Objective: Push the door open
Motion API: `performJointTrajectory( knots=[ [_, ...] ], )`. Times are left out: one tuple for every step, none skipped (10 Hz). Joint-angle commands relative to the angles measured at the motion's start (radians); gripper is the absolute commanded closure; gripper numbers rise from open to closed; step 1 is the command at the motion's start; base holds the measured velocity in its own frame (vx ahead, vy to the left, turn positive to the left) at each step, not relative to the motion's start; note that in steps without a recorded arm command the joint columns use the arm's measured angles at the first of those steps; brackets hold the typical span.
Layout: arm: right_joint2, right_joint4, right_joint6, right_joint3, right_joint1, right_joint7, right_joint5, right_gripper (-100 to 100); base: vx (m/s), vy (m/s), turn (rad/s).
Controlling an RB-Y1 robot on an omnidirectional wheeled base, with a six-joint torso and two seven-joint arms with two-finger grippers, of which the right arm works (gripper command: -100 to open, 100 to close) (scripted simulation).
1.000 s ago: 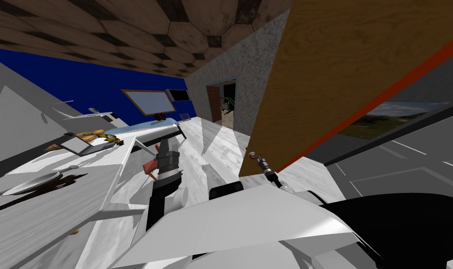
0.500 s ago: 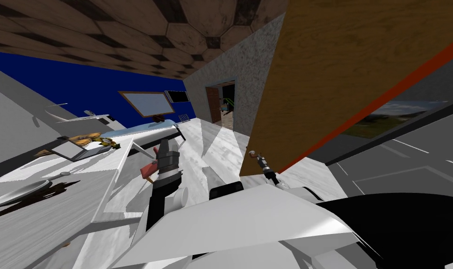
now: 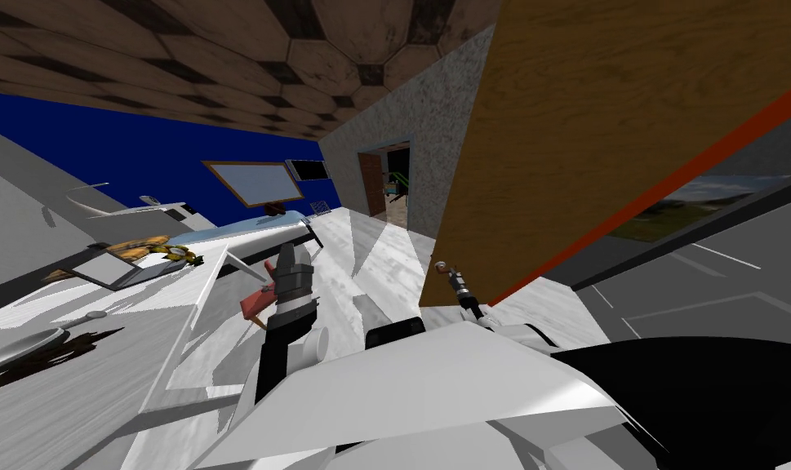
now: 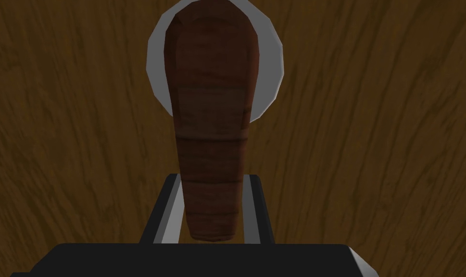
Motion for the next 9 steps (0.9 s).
performJointTrajectory(
  knots=[
    [0.002,-0.050,0.040,-0.011,0.016,0.007,-0.010,100,0.148,0.036,-0.014],
    [0.011,-0.065,0.066,-0.026,0.001,0.023,-0.026,100,0.153,0.032,-0.029],
    [0.011,-0.065,0.066,-0.026,0.001,0.023,-0.026,100,0.126,0.035,-0.011],
    [0.018,-0.064,0.085,-0.037,-0.009,0.034,-0.038,100,0.128,0.031,-0.020],
    [0.010,-0.057,0.078,-0.034,-0.003,0.027,-0.033,100,0.066,0.005,-0.019],
    [0.009,-0.051,0.082,-0.052,-0.007,0.038,-0.047,100,0.175,0.002,-0.061],
    [0.010,-0.051,0.083,-0.056,-0.007,0.041,-0.050,100,0.204,0.019,-0.043],
    [0.011,-0.049,0.085,-0.065,-0.008,0.047,-0.057,100,0.196,0.024,-0.031],
    [0.011,-0.047,0.088,-0.075,-0.009,0.054,-0.064,100,0.212,0.025,-0.035]
  ],
)
